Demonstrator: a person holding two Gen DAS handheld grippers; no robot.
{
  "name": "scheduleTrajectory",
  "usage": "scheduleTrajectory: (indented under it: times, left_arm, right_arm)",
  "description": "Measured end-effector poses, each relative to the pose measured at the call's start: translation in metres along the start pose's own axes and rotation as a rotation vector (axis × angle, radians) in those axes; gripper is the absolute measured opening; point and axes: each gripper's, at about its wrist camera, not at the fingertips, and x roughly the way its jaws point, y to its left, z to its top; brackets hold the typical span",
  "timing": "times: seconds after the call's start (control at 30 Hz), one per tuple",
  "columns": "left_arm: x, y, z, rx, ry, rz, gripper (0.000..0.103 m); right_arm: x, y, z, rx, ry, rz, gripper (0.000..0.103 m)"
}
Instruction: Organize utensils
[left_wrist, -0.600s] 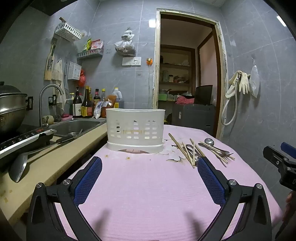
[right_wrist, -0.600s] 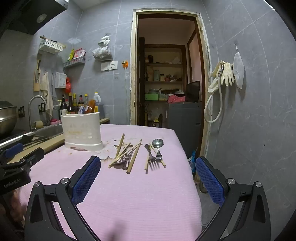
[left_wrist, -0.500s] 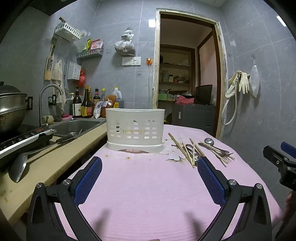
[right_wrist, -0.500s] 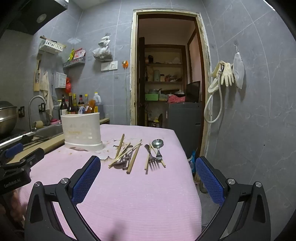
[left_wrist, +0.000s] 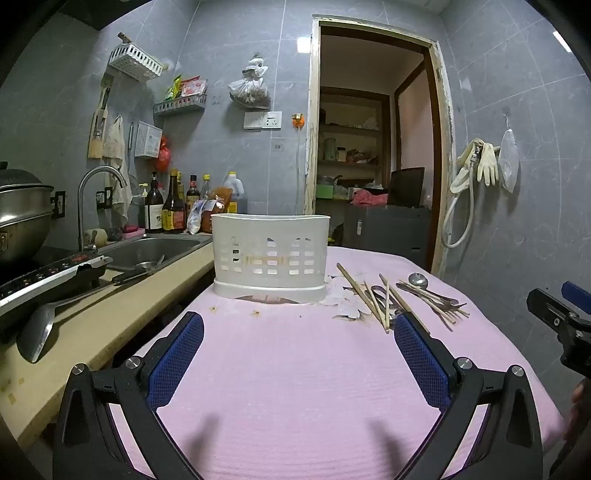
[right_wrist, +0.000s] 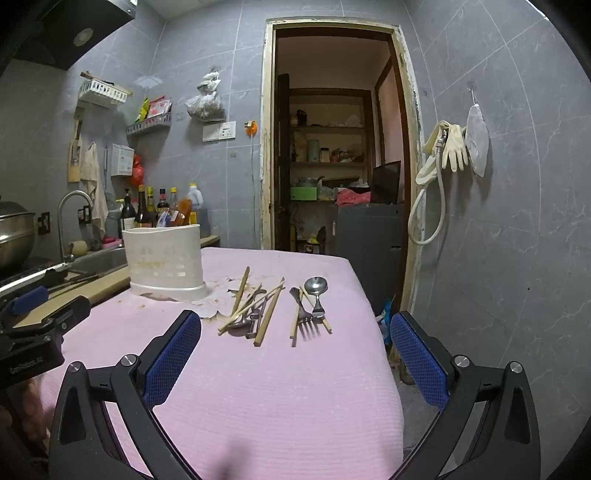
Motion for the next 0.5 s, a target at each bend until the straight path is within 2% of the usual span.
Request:
scheduleTrajectory:
  times: [0.5]
  left_arm:
    - [0.0033,-0.001,0.0016,-0.002,-0.001,0.002,0.101]
  right_arm:
    - [-0.0002,0.0025,0.0,-0.001,0.002,0.004,0.103]
